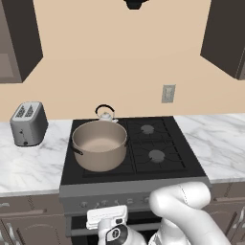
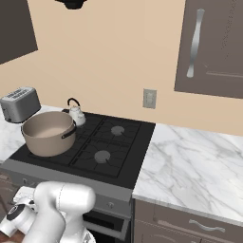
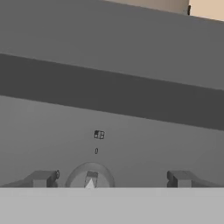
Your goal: Pick the kettle from the cabinet and place it on a stove burner. Then pick the pot from the counter and place it on another stove burner. Finally, turn both burners on.
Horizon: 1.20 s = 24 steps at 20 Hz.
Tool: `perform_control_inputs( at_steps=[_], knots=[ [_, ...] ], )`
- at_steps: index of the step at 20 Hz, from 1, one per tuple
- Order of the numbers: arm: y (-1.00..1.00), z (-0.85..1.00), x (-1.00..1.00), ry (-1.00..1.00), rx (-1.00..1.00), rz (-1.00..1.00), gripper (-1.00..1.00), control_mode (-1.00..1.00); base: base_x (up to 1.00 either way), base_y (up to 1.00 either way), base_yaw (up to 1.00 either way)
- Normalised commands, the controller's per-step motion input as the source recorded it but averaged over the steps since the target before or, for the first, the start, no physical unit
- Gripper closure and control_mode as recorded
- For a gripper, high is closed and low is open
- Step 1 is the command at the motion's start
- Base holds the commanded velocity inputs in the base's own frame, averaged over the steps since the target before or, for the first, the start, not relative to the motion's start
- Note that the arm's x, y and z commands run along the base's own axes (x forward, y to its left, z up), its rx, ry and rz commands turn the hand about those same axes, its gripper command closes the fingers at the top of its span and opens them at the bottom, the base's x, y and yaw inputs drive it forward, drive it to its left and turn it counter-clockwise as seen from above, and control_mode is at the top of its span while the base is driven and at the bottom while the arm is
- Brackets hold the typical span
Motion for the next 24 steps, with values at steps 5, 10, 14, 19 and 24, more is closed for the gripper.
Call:
perform_control_inputs(
  at_steps=[5,10,14,19,24],
  knots=[
    [-0.01,-0.01,0.34,0.00,0.03,0.00,1.00,-1.00,0.00,0.00,0.00],
    [0.00,-0.06,0.27,0.00,0.02,0.00,1.00,-1.00,0.00,0.00,0.00],
    [0.00,-0.13,0.17,0.00,0.03,0.01,1.00,-1.00,0.00,0.00,0.00],
    [0.00,-0.03,0.01,0.00,0.02,0.01,1.00,-1.00,0.00,0.00,0.00],
    [0.00,0.00,0.00,0.00,0.00,0.00,1.00,-1.00,0.00,0.00,0.00]
  ],
)
